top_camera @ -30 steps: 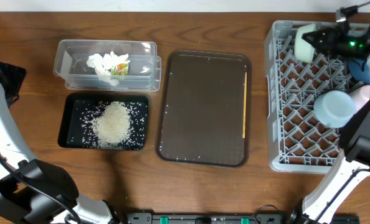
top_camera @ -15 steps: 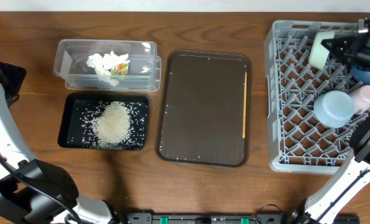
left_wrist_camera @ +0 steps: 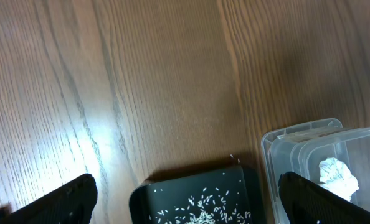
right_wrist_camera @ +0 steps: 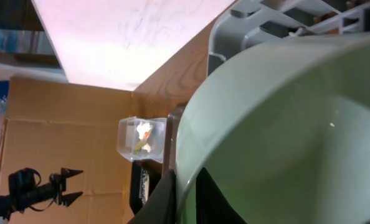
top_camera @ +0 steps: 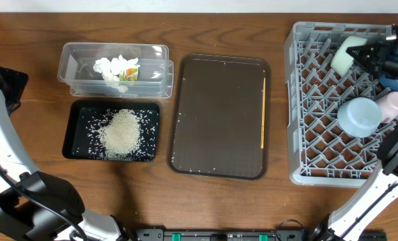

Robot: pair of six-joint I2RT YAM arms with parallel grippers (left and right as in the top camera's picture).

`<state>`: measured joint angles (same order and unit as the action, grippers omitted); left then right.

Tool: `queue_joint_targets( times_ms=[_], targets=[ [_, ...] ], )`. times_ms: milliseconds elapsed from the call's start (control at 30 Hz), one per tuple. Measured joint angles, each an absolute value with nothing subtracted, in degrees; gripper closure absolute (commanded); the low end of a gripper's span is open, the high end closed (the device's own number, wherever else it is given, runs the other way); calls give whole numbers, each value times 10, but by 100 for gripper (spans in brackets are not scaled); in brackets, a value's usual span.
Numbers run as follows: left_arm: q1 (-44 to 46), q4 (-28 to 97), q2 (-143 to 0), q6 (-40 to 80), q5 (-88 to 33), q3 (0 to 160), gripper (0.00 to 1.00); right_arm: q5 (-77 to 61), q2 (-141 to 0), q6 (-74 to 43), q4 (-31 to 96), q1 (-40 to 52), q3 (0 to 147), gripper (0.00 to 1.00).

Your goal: Sort waste into correct bins and load items into the dishwasher rack

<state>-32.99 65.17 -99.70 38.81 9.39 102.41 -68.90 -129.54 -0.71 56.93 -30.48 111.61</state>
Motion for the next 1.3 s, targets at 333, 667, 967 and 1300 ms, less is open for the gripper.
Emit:
queue_joint_targets(
  times_ms=[333, 667, 967, 1300],
  targets=[
    [-330, 652, -997, 388, 94, 1024, 5, -552, -1246, -43, 608, -325, 1115, 85],
    [-330, 652, -997, 388, 94, 1024, 5, -327, -1147, -102, 610, -340, 1111, 70],
    [-330, 652, -997, 388, 94, 1024, 5, -257, -1085, -116, 611, -317, 1111, 77],
    [-330, 652, -997, 388, 94, 1024, 5, -136, -1088, -117, 567, -191, 1109, 79]
  ],
)
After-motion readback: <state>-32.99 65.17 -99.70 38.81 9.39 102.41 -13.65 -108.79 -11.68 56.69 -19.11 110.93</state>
